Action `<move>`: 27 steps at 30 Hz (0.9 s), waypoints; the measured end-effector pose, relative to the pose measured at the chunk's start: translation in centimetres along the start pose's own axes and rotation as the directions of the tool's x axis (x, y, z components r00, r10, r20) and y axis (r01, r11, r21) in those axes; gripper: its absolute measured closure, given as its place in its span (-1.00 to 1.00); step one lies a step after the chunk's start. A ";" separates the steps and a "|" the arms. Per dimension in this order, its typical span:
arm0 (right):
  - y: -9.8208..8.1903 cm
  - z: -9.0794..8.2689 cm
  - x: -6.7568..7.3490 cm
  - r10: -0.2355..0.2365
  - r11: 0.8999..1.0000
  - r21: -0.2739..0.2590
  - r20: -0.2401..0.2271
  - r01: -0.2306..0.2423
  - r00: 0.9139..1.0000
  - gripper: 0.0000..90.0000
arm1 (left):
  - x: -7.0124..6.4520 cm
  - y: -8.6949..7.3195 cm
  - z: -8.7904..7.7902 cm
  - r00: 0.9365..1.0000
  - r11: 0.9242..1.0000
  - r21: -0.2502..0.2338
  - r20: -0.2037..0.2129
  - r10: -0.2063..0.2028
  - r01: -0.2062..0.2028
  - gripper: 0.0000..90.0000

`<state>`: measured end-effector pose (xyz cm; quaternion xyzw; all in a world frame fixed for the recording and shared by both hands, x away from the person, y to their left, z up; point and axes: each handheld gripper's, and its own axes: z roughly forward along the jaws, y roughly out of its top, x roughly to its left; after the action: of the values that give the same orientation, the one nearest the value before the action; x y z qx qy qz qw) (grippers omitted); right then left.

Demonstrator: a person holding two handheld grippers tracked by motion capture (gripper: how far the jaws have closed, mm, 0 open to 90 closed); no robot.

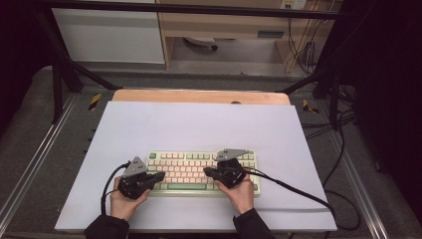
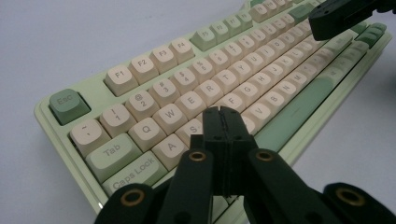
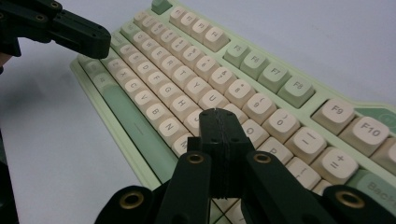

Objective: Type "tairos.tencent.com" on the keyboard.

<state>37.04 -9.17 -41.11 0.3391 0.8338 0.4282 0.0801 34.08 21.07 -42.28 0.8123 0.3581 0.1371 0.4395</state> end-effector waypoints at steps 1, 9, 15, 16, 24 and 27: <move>-0.1 0.1 0.1 0.006 1.000 0.002 -0.002 -0.006 1.000 1.00 | 0.0 0.0 0.0 1.000 1.000 0.000 0.000 0.000 0.000 1.00; -0.3 1.5 1.0 -0.002 1.000 0.014 -0.036 0.002 0.999 1.00 | 0.0 0.0 0.0 1.000 1.000 0.000 0.001 0.000 0.000 1.00; -0.4 2.1 1.4 -0.010 1.000 0.025 -0.043 0.012 0.999 1.00 | 0.0 0.0 0.0 1.000 1.000 0.001 0.001 0.002 -0.002 1.00; -0.4 2.1 1.4 -0.009 1.000 0.028 -0.044 0.010 0.999 1.00 | 0.0 0.0 0.0 1.000 1.000 0.002 0.001 0.002 -0.002 1.00; -0.8 2.7 1.4 -0.013 0.999 0.050 -0.033 0.015 0.999 1.00 | 0.0 0.0 0.0 1.000 1.000 0.002 0.002 0.003 -0.003 1.00; -0.9 2.8 1.4 -0.024 0.998 0.051 -0.024 0.025 0.999 1.00 | 0.0 0.0 0.0 1.000 1.000 0.003 0.002 0.003 -0.003 1.00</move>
<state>36.73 -6.75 -43.32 0.3258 0.8494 0.4097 0.0671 34.08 21.02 -42.31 0.8136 0.3568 0.1363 0.4384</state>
